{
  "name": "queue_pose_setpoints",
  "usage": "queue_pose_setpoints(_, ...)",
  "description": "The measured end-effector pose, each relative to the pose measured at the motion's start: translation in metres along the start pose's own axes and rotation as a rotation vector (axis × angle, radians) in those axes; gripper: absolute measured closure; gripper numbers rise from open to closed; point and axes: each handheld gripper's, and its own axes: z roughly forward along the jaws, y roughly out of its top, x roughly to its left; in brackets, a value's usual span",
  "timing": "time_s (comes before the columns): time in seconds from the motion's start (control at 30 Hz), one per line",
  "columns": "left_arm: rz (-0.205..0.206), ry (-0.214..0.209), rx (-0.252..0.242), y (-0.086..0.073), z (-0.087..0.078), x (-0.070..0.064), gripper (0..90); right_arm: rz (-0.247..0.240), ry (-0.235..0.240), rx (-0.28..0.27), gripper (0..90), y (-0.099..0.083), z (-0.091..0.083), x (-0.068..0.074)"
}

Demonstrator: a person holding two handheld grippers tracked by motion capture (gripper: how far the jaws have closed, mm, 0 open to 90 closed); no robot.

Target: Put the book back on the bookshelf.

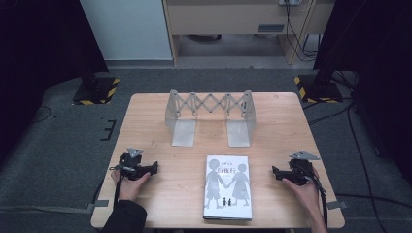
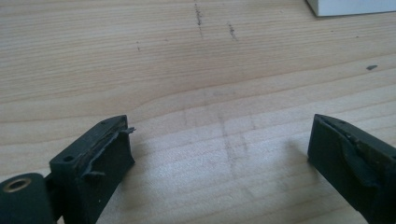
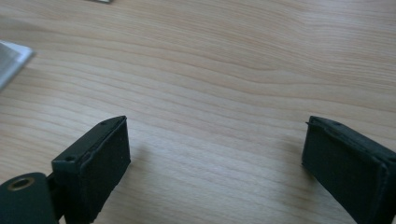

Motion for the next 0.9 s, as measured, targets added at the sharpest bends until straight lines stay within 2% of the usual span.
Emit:
queue_pose_setpoints(0.1,-0.016,-0.024,-0.018,0.001,-0.005,-0.004,6.2,-0.002,0.007,-0.01,8.4,0.002,-0.003,0.001)
queue_pose_setpoints(0.23,-0.027,-0.053,-0.074,0.002,-0.015,-0.01,7.5,-0.01,0.0,-0.02,8.1,0.003,-0.009,0.002)
queue_pose_setpoints(0.27,-0.03,-0.062,-0.081,0.002,-0.017,-0.012,7.5,-0.007,0.006,-0.042,8.8,0.004,-0.013,0.003)
queue_pose_setpoints(0.37,-0.025,-0.079,-0.109,0.003,-0.023,-0.017,7.5,-0.003,0.013,-0.062,8.8,0.005,-0.016,0.004)
queue_pose_setpoints(0.5,-0.039,-0.12,-0.147,0.003,-0.03,-0.023,8.0,0.01,0.015,-0.095,9.7,0.007,-0.023,0.006)
queue_pose_setpoints(0.67,-0.013,-0.13,-0.162,0.004,-0.035,-0.029,11.4,0.03,0.055,-0.128,10.7,0.007,-0.03,0.012)
queue_pose_setpoints(0.8,-0.006,-0.143,-0.175,0.003,-0.038,-0.032,12.4,0.012,0.053,-0.142,12.6,0.008,-0.033,0.017)
queue_pose_setpoints(0.9,0.009,-0.169,-0.191,0.003,-0.041,-0.036,14.8,-0.006,0.066,-0.148,14.2,0.011,-0.035,0.021)
